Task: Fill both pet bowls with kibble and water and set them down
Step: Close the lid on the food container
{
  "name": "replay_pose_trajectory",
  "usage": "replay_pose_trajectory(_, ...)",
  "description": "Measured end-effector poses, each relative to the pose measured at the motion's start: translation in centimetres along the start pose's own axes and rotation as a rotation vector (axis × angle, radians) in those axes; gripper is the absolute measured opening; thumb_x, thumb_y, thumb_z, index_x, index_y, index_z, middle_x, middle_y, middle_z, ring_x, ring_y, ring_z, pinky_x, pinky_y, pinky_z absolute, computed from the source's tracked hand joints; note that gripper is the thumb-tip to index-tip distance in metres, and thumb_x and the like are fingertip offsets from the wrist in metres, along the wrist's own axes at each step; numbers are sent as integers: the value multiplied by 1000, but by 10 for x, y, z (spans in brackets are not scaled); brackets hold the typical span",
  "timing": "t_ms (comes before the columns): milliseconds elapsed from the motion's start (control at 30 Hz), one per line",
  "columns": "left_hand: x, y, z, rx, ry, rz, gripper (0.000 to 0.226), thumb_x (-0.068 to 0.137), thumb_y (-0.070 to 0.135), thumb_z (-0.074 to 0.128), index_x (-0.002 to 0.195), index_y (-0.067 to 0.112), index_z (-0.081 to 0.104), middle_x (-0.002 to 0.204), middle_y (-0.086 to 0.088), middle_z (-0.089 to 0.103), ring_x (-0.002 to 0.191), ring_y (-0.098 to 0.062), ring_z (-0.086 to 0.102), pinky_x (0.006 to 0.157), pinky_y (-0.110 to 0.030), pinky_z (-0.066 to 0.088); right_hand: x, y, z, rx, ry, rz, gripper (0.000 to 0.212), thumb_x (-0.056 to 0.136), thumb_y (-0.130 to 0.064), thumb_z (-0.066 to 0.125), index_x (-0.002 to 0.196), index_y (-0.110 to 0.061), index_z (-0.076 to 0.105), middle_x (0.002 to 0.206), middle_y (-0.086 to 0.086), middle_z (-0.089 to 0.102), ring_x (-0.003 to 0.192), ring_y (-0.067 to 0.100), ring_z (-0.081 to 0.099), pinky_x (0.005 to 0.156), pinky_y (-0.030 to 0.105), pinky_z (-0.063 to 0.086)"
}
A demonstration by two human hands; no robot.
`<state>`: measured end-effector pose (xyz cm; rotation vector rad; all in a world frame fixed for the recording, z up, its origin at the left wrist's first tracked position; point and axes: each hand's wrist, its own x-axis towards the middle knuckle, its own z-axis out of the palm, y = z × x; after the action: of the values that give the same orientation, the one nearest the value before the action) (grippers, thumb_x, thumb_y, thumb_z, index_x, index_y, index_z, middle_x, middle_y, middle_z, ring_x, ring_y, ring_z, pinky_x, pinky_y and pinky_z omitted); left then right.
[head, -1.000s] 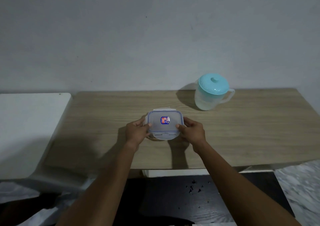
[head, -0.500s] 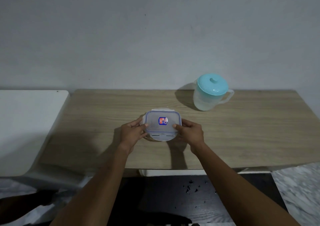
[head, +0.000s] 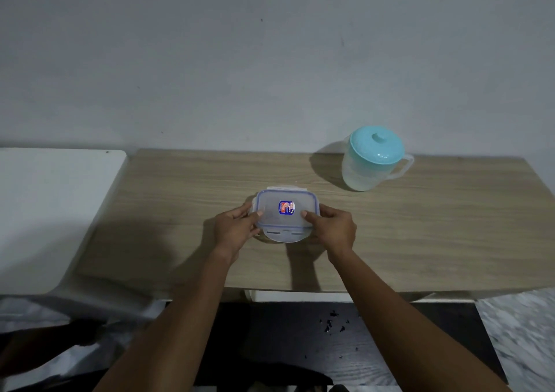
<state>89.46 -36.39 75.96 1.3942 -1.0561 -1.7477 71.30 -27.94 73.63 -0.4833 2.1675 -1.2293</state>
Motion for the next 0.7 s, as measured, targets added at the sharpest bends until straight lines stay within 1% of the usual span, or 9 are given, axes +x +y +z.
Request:
replay_pose_trajectory(167, -2, 3, 2, 22, 6, -17, 50, 84, 5, 74, 131, 3, 58, 134, -12, 61, 106, -26, 68, 67, -22, 60, 0, -6, 2, -16, 14, 26, 45, 69, -43, 90, 109, -23, 81, 98, -2, 81, 90, 21, 75, 88, 46, 61)
replay_pose_trajectory(300, -5, 3, 0, -9, 14, -42, 51, 82, 4, 76, 131, 4, 60, 129, -12, 65, 102, -26, 70, 66, -23, 61, -3, -7, 2, 28, 18, 86, 51, 62, -43, 94, 106, -23, 81, 95, -2, 81, 87, 22, 76, 85, 48, 62)
replay_pose_trajectory(367, -6, 6, -1, -29, 7, -43, 52, 81, 4, 76, 131, 4, 60, 122, -10, 68, 100, -27, 70, 67, -25, 61, -3, -6, 1, 70, 47, 91, 53, 59, -43, 94, 106, -23, 81, 96, -4, 81, 87, 22, 76, 83, 48, 63)
replay_pose_trajectory(433, -7, 8, -1, -50, 7, -44, 51, 81, 1, 76, 129, 6, 61, 114, -6, 69, 98, -28, 71, 69, -28, 61, -5, -9, 0, 94, 70, 75, 51, 62, -40, 94, 108, -23, 81, 99, -3, 80, 88, 22, 76, 82, 49, 63)
replay_pose_trajectory(567, -5, 5, -1, -44, 59, -45, 52, 77, 0, 79, 127, 4, 64, 116, -11, 71, 94, -28, 72, 69, -31, 61, -7, -9, -2, 71, 78, 58, 51, 72, -34, 92, 118, -16, 77, 112, 1, 78, 95, 24, 74, 85, 48, 63)
replay_pose_trajectory(700, -2, 4, -2, -18, 62, -36, 51, 77, 1, 79, 126, 5, 64, 115, -11, 71, 94, -28, 72, 69, -31, 61, -8, -5, 0, 57, 86, 75, 58, 67, -40, 93, 117, -17, 77, 110, 2, 79, 96, 23, 74, 88, 48, 62)
